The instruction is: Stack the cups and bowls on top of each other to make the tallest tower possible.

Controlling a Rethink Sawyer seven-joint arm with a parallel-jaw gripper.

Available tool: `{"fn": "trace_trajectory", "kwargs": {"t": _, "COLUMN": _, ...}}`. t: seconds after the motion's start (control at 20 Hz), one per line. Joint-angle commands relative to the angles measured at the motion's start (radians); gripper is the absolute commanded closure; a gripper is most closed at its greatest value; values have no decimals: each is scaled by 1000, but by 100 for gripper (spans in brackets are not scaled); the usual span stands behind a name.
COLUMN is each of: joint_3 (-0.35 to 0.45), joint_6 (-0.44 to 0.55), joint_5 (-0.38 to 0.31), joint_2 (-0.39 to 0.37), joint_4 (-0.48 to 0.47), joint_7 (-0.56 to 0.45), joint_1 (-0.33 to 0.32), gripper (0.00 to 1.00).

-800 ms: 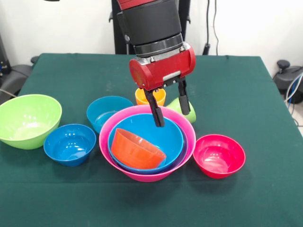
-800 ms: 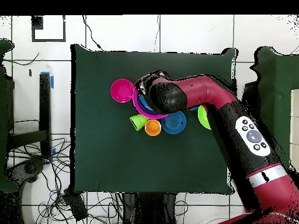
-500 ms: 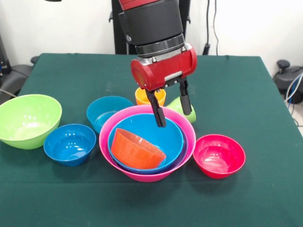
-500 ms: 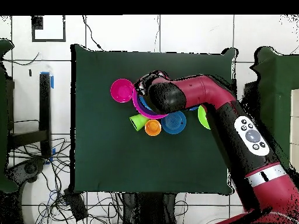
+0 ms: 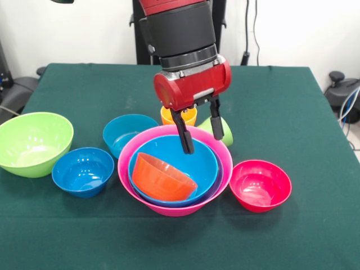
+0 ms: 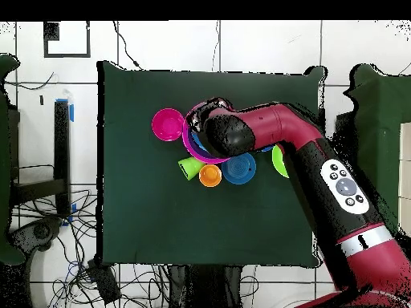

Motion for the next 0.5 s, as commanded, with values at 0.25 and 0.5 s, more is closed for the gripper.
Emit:
{"fn": "trace_trajectory", "kwargs": {"t": 0.25, "joint_3": -27, "joint_6": 130, "joint_5": -116, "joint_2": 47, "joint_4": -34, "joint_7": -395, "joint_1": -5, "gripper": 0}}
{"fn": "trace_trajectory", "kwargs": {"t": 0.5, "joint_3": -14, "joint_6": 155, "joint_5": -107, "joint_2": 59, "joint_4": -62, "joint_7": -448, "joint_1": -29, "gripper": 0}}
